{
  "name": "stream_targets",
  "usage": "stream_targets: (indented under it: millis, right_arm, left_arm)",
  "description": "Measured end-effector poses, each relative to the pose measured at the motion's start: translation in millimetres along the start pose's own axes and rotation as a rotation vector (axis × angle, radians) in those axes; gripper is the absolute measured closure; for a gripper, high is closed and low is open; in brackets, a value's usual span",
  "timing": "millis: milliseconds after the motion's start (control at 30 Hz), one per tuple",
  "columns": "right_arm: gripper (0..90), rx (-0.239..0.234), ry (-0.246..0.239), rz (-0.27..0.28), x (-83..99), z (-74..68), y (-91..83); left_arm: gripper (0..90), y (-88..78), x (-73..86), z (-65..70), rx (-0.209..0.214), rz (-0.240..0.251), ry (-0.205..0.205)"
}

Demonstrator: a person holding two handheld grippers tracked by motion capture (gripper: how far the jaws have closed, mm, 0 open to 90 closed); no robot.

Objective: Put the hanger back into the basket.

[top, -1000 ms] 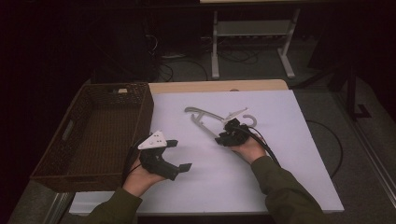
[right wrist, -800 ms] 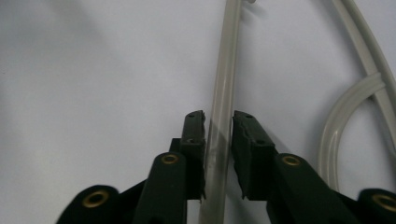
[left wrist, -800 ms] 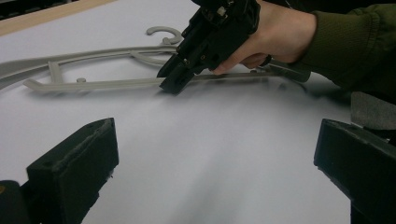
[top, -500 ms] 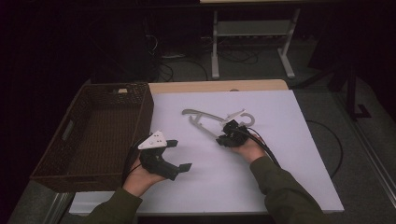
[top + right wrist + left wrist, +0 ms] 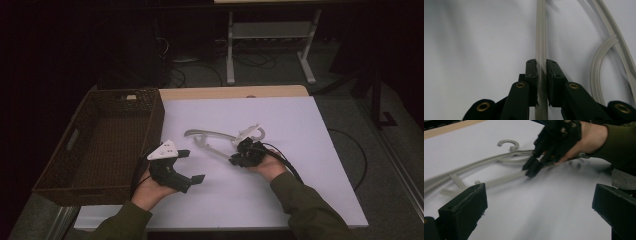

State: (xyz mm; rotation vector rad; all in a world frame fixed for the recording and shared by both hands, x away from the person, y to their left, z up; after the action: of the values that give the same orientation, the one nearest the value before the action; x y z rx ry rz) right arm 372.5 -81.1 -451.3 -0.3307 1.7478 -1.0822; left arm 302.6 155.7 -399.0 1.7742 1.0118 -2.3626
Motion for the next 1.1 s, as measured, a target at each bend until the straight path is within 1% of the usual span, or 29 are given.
stream_targets:
  millis: [133,167,200,233,267,333,433,567,600,633,700,767,800,867,900,933,967,1033,1067,1100]
  right_arm:
    - [79.7,-0.067,-0.057,-0.009,9.0,-19.0,-3.3]
    - [79.7,-0.078,-0.086,-0.010,11.5,-22.7,-4.0]
    - [79.7,-0.089,-0.093,-0.012,13.6,-27.7,-5.5]
    - [79.7,-0.101,-0.112,-0.010,15.9,-31.3,-6.7]
    - [79.6,-0.110,-0.118,-0.012,17.4,-34.6,-8.1]
    - [79.6,-0.131,-0.147,-0.009,21.9,-43.7,-11.6]
    - [79.6,-0.158,-0.179,-0.006,28.5,-54.9,-15.9]
    - [79.5,-0.193,-0.207,-0.014,39.2,-67.3,-18.3]
    - [79.5,-0.193,-0.207,-0.014,39.2,-67.3,-18.3]
    - [79.3,-0.202,-0.217,-0.025,44.0,-71.5,-17.6]
    - [79.0,-0.206,-0.214,-0.025,45.4,-72.7,-18.6]
    - [78.3,-0.205,-0.214,-0.022,45.0,-72.3,-18.8]
    - [76.1,-0.209,-0.203,-0.017,45.2,-72.3,-18.9]
    - [69.6,-0.212,-0.192,-0.009,45.2,-72.0,-21.4]
    - [68.0,-0.213,-0.178,-0.004,45.5,-71.5,-24.2]
    - [68.0,-0.213,-0.178,-0.004,45.5,-71.5,-24.2]
    - [65.7,-0.209,-0.164,0.013,47.9,-70.1,-31.4]
    - [64.6,-0.204,-0.142,0.027,50.9,-68.5,-38.8]
    - [64.6,-0.197,-0.139,0.037,52.2,-66.9,-42.0]
    - [64.7,-0.189,-0.120,0.051,54.7,-64.8,-47.7]
  left_arm:
    - [0.0,-0.5,0.1,-0.3,-0.002,0.000,-0.001]
    - [0.0,-0.8,0.0,-0.4,-0.003,0.001,-0.003]
    - [0.0,-1.1,0.0,-0.8,-0.004,-0.001,-0.003]
    - [0.0,-1.3,0.0,-1.0,-0.005,-0.001,-0.004]
    - [0.0,-1.3,0.0,-1.0,-0.005,-0.001,-0.004]
    - [0.0,-1.3,0.1,-1.4,-0.008,-0.002,-0.004]
    - [0.0,-0.9,0.4,-1.2,-0.008,-0.003,-0.002]
    - [0.0,-0.7,0.6,-1.0,-0.007,-0.005,-0.003]
    - [0.0,-0.7,0.6,-1.0,-0.007,-0.005,-0.003]
    - [0.0,-0.2,0.9,-0.9,-0.007,-0.005,-0.004]
    - [0.0,0.6,1.2,-0.6,-0.006,-0.004,-0.008]
    - [0.0,0.9,2.1,-1.1,-0.006,-0.015,0.004]
    - [0.0,1.8,2.4,-0.3,-0.005,-0.009,-0.005]
    - [0.0,1.6,3.0,-0.9,-0.006,-0.013,-0.003]
    - [0.0,1.6,3.1,-0.9,-0.007,-0.011,-0.008]
    - [0.0,1.6,3.1,-0.9,-0.007,-0.011,-0.008]
    - [0.0,1.4,3.6,-1.8,-0.007,-0.011,-0.008]
    - [0.0,1.6,4.0,-2.0,-0.008,-0.008,-0.012]
    - [0.0,1.6,4.3,-2.2,-0.008,-0.008,-0.013]
    - [0.0,1.8,4.5,-2.4,-0.007,-0.007,-0.014]
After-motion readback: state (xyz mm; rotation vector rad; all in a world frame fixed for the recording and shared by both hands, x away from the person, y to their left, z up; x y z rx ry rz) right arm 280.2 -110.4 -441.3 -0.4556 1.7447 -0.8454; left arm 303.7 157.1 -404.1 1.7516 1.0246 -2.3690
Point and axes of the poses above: each handheld gripper's, and its own axes: y roughly forward along the jaws, x roughly out of its underside, z roughly to its right, the point moved 3 cm from there along y, roughly forward along the jaws, and after that the axes turned 1 degree about -x, right-handed, at the moved point
